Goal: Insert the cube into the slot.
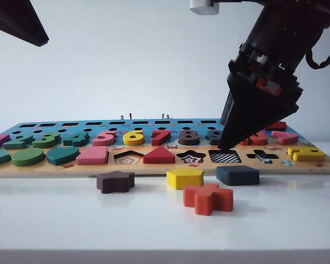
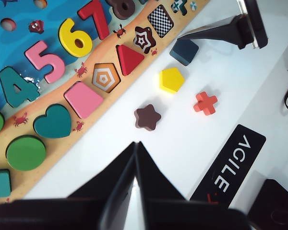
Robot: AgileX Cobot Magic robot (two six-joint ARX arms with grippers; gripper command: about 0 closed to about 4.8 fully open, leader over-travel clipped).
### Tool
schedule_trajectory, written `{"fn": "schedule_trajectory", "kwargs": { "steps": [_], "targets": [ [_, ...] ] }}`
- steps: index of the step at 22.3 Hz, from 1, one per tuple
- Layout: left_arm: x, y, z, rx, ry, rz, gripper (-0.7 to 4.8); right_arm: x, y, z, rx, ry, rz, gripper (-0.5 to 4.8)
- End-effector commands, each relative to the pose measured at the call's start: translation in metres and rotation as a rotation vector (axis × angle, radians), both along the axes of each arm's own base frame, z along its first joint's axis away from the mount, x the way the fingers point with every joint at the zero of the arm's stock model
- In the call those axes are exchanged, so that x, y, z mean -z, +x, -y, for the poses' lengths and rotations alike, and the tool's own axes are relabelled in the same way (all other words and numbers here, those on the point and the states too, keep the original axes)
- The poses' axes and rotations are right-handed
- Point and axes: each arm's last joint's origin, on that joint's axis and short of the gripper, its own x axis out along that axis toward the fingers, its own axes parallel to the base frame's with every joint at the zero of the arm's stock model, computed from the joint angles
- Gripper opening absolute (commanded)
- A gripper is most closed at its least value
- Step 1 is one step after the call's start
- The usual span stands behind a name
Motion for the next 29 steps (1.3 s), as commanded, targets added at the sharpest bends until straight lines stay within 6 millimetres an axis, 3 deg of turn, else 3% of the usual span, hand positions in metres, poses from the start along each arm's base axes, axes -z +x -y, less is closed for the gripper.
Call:
{"fn": "schedule_trajectory", "kwargs": {
  "steps": [1, 7, 12, 15, 17, 24, 29],
  "targets": [
    [-0.002, 0.000, 0.000, 0.001, -0.009, 0.006, 0.17, -0.010, -0.004, 0.002, -0.007, 0.032, 0.031, 4.42],
    [-0.002, 0.000, 0.000, 0.001, -0.009, 0.006, 0.17, -0.021, -0.024, 0.004, -0.054, 0.033, 0.010, 3.86],
    [-0.002, 0.000, 0.000, 0.001, -0.009, 0.006, 0.17, -0.023, -0.047, 0.005, -0.120, -0.014, -0.070, 3.07],
    [-0.002, 0.000, 0.000, 0.001, -0.009, 0.006, 0.17, -0.027, -0.053, 0.006, -0.123, 0.001, -0.067, 2.47],
    [-0.002, 0.000, 0.000, 0.002, -0.009, 0.006, 0.17, -0.032, -0.054, 0.007, -0.118, 0.023, -0.049, 1.60],
    [-0.002, 0.000, 0.000, 0.001, -0.009, 0.006, 0.17, -0.034, -0.055, 0.008, -0.071, 0.063, -0.065, -0.05],
    [-0.002, 0.000, 0.000, 0.001, -0.009, 0.006, 0.17, -0.040, -0.054, 0.007, 0.007, 0.162, -0.063, -0.05]
  ]
}}
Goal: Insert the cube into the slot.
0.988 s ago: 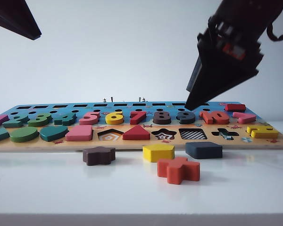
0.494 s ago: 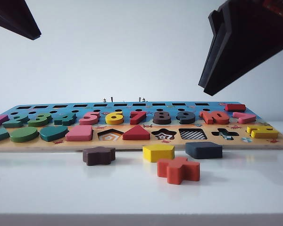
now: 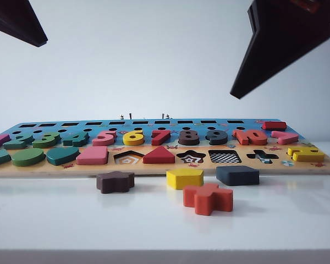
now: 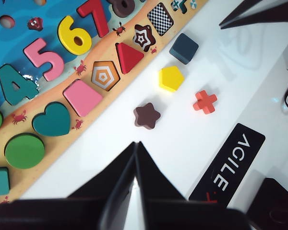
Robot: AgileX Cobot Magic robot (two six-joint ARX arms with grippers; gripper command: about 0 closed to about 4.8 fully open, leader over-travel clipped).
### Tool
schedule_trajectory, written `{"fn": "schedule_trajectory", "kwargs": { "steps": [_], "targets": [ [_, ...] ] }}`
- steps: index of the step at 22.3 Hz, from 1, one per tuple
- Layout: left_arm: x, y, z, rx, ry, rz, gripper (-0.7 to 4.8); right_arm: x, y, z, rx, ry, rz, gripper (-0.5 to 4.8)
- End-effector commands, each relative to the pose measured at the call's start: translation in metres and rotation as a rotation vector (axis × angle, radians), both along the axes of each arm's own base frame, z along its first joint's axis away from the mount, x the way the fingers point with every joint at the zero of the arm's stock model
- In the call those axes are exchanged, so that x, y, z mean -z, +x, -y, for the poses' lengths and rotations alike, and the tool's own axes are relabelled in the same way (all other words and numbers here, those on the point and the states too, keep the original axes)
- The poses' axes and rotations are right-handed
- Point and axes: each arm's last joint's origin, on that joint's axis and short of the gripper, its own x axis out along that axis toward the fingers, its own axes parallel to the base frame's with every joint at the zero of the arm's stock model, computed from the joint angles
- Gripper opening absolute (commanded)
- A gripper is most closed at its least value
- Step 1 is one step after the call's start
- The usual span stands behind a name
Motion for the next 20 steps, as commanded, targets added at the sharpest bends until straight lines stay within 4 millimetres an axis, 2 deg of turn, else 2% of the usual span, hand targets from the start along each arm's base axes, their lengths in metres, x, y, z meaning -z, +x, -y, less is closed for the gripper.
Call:
{"fn": "schedule_trajectory", "kwargs": {
  "steps": [1, 4, 10, 12, 20],
  "targets": [
    [-0.002, 0.000, 0.000, 0.004, -0.012, 0.013, 0.17, -0.007, 0.000, 0.000, 0.059, 0.131, 0.001, -0.05],
    [-0.002, 0.000, 0.000, 0.003, -0.012, 0.013, 0.17, -0.007, -0.001, 0.004, 0.109, 0.232, -0.026, -0.05],
    [-0.002, 0.000, 0.000, 0.004, -0.012, 0.013, 0.17, -0.004, -0.003, 0.021, 0.244, 0.327, -0.050, -0.05],
    [-0.002, 0.000, 0.000, 0.004, -0.012, 0.015, 0.17, 0.000, -0.005, 0.034, 0.320, 0.376, -0.051, -0.05],
    [-0.007, -0.004, -0.002, 0.004, -0.030, 0.050, 0.17, 0.011, -0.016, 0.064, 0.525, 0.539, -0.071, -0.04]
  ]
}}
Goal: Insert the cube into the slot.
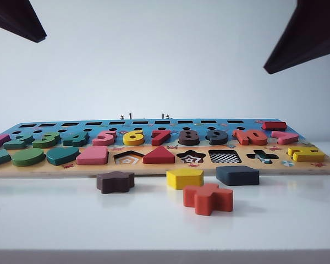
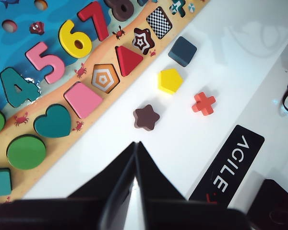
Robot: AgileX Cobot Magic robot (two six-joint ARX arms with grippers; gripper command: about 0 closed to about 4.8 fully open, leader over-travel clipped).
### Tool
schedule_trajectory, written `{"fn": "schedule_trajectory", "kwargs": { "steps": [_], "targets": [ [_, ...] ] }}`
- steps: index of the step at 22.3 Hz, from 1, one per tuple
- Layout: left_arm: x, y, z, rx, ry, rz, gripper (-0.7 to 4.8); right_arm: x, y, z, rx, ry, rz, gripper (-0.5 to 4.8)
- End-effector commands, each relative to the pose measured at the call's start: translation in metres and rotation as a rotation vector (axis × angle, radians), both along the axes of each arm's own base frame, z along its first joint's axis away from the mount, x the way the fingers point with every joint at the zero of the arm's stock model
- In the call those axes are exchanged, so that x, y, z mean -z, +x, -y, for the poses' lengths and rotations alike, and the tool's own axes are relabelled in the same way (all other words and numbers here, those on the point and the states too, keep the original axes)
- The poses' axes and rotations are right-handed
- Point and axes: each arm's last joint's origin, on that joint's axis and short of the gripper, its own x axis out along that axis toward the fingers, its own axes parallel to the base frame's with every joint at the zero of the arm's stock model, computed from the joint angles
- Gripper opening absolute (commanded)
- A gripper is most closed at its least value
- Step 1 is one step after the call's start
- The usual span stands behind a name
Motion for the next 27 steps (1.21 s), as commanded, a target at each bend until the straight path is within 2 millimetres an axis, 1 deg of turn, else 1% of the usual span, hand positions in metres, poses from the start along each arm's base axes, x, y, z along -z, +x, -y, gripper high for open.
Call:
{"fn": "schedule_trajectory", "kwargs": {
  "steps": [1, 9, 15, 17, 21, 24, 27],
  "targets": [
    [-0.005, -0.002, -0.001, 0.003, -0.024, 0.038, 0.17, 0.001, -0.003, 0.008, 0.080, 0.096, 0.001, -0.04],
    [-0.018, -0.004, -0.004, -0.006, -0.091, 0.166, 0.17, 0.007, -0.017, 0.030, 0.202, 0.238, 0.074, -0.04],
    [-0.031, -0.004, -0.013, -0.057, -0.149, 0.289, 0.17, 0.016, -0.024, 0.043, 0.308, 0.326, 0.095, -0.04],
    [-0.038, -0.004, -0.023, -0.114, -0.169, 0.362, 0.17, 0.023, -0.028, 0.050, 0.371, 0.351, 0.108, -0.04],
    [-0.044, -0.006, -0.039, -0.210, -0.176, 0.438, 0.17, 0.030, -0.034, 0.058, 0.426, 0.385, 0.130, -0.04],
    [-0.043, -0.007, -0.049, -0.273, -0.175, 0.484, 0.17, 0.035, -0.037, 0.061, 0.442, 0.395, 0.148, -0.04],
    [-0.038, -0.010, -0.057, -0.329, -0.174, 0.537, 0.17, 0.042, -0.040, 0.063, 0.450, 0.403, 0.161, -0.04]
  ]
}}
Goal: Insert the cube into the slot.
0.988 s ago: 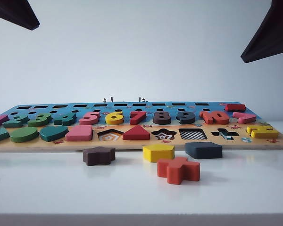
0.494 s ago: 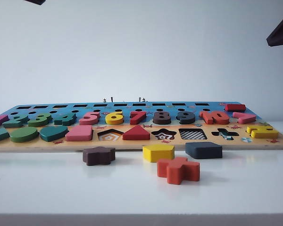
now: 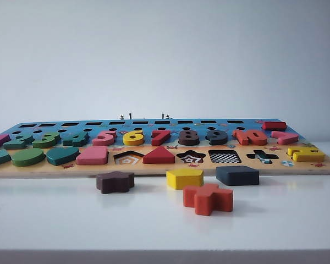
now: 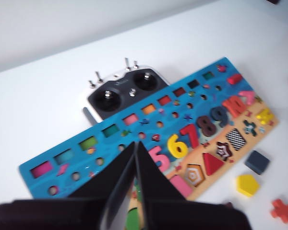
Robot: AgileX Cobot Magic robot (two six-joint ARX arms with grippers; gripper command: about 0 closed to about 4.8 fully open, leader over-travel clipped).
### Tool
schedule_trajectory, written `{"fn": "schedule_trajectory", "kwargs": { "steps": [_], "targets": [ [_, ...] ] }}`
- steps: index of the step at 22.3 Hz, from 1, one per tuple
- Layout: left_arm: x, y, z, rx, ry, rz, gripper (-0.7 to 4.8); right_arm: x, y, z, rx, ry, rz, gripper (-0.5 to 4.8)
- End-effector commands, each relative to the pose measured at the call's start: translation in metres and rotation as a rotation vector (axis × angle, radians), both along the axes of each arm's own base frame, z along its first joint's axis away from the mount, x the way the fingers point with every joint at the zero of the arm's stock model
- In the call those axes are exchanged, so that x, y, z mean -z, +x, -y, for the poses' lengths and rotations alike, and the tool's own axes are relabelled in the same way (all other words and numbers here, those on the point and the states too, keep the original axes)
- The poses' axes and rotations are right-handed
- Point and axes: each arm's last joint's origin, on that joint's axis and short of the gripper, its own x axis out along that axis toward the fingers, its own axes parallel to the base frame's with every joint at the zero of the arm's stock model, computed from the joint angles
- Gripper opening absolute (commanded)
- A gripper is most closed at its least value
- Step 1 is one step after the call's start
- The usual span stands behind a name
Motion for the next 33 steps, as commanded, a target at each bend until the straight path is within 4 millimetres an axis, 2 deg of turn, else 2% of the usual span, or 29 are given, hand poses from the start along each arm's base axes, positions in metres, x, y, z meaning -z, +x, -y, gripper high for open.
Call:
{"fn": "schedule_trajectory", "kwargs": {
  "steps": [1, 3, 6, 13, 14, 18, 26, 33],
  "targets": [
    [0.003, -0.002, -0.007, -0.056, -0.004, 0.075, 0.17, 0.005, -0.002, 0.002, 0.015, 0.013, 0.021, -0.04],
    [0.009, -0.005, -0.012, -0.104, 0.001, 0.105, 0.17, 0.009, -0.004, 0.003, 0.016, 0.016, 0.032, -0.04],
    [0.033, -0.012, -0.019, -0.201, 0.035, 0.196, 0.17, 0.017, -0.009, 0.004, 0.016, 0.027, 0.064, -0.04],
    [0.077, -0.023, -0.025, -0.383, 0.077, 0.291, 0.17, 0.033, -0.014, 0.006, 0.016, 0.039, 0.102, -0.04],
    [0.089, -0.026, -0.026, -0.409, 0.076, 0.318, 0.17, 0.037, -0.014, 0.006, 0.015, 0.042, 0.110, -0.04],
    [0.116, -0.030, -0.027, -0.419, 0.070, 0.350, 0.17, 0.045, -0.012, 0.005, 0.017, 0.035, 0.093, -0.04],
    [0.144, -0.035, -0.031, -0.567, 0.079, 0.338, 0.17, 0.055, -0.008, 0.009, 0.067, 0.025, 0.077, -0.04],
    [0.173, -0.037, -0.033, -0.606, 0.095, 0.330, 0.17, 0.067, -0.003, 0.015, 0.138, 0.022, 0.077, -0.04]
  ]
}}
